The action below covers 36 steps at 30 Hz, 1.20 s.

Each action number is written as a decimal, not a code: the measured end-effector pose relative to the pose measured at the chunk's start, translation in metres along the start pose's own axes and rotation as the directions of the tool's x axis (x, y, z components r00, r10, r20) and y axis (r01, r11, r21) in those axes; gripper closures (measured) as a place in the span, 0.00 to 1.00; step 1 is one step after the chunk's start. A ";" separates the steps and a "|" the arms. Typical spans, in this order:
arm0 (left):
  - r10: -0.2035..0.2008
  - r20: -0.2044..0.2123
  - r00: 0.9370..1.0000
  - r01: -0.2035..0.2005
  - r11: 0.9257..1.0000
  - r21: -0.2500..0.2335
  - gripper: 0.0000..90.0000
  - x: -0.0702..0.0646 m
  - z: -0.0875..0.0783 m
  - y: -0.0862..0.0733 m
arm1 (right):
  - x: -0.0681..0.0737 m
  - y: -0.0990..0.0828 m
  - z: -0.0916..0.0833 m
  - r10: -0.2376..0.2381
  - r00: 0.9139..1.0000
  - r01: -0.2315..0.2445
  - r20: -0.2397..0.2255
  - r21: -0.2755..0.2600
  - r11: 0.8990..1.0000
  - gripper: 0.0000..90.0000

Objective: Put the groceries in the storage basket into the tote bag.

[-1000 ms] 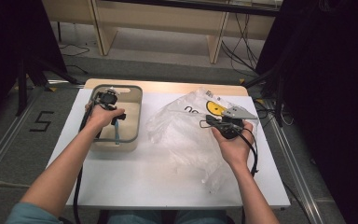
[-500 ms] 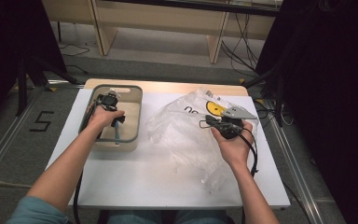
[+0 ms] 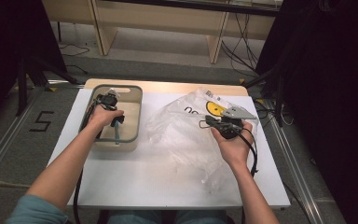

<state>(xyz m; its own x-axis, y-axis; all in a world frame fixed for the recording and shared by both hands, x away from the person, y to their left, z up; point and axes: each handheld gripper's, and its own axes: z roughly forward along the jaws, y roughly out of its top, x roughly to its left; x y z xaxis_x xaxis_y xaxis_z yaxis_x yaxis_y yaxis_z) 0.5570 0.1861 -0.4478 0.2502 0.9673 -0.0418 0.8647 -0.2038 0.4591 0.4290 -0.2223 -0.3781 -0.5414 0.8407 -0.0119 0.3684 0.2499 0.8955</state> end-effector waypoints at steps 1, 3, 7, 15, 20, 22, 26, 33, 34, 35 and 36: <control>-0.006 0.002 1.000 0.006 1.000 -0.008 0.50 0.000 -0.003 0.001 | 0.000 0.000 0.000 0.000 1.000 0.000 0.000 0.000 1.000 1.00; -0.017 0.002 1.000 0.017 1.000 -0.005 0.49 0.000 -0.008 0.004 | 0.000 0.000 0.000 0.002 1.000 -0.002 -0.002 -0.001 1.000 1.00; -0.029 -0.006 1.000 0.029 0.999 0.022 0.47 -0.001 -0.017 0.009 | 0.001 0.000 0.001 0.002 1.000 -0.002 -0.003 0.000 1.000 1.00; -0.037 -0.009 0.999 0.038 0.995 0.096 0.48 -0.006 -0.012 0.008 | 0.000 0.000 0.000 0.001 1.000 -0.001 -0.002 -0.001 1.000 1.00; -0.046 -0.010 0.999 0.047 0.992 0.115 0.49 -0.006 -0.006 0.009 | 0.000 0.000 0.001 0.001 1.000 -0.001 -0.002 -0.002 1.000 1.00; -0.047 -0.013 0.999 0.049 0.992 0.120 0.50 -0.005 -0.004 0.009 | 0.000 0.000 0.001 0.000 1.000 0.000 -0.002 -0.003 1.000 1.00; -0.048 -0.021 0.999 0.050 0.992 0.118 0.52 -0.005 -0.001 0.009 | 0.000 0.000 0.001 0.000 1.000 0.000 -0.003 -0.001 1.000 1.00; -0.057 -0.027 0.998 0.061 0.989 0.137 0.56 -0.004 0.005 0.010 | 0.001 0.000 0.001 0.000 1.000 0.000 -0.003 0.003 1.000 1.00; -0.057 -0.027 0.998 0.061 0.989 0.137 0.56 -0.004 0.005 0.010 | 0.001 0.000 0.001 0.001 1.000 -0.001 -0.003 0.003 1.000 1.00; -0.056 -0.027 0.998 0.059 0.988 0.146 0.57 -0.004 0.008 0.009 | 0.001 0.000 0.001 0.001 1.000 -0.001 -0.003 0.004 1.000 1.00; -0.056 -0.026 0.998 0.059 0.987 0.148 0.58 -0.004 0.008 0.009 | 0.001 0.000 0.001 0.001 1.000 -0.001 -0.003 0.002 1.000 1.00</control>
<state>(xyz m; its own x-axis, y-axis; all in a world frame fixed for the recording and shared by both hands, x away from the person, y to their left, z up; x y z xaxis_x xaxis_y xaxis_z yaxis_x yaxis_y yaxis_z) 0.5675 0.1794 -0.4511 0.1899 0.9808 -0.0441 0.9328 -0.1663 0.3196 0.4290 -0.2216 -0.3787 -0.5436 0.8393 -0.0093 0.3703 0.2497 0.8947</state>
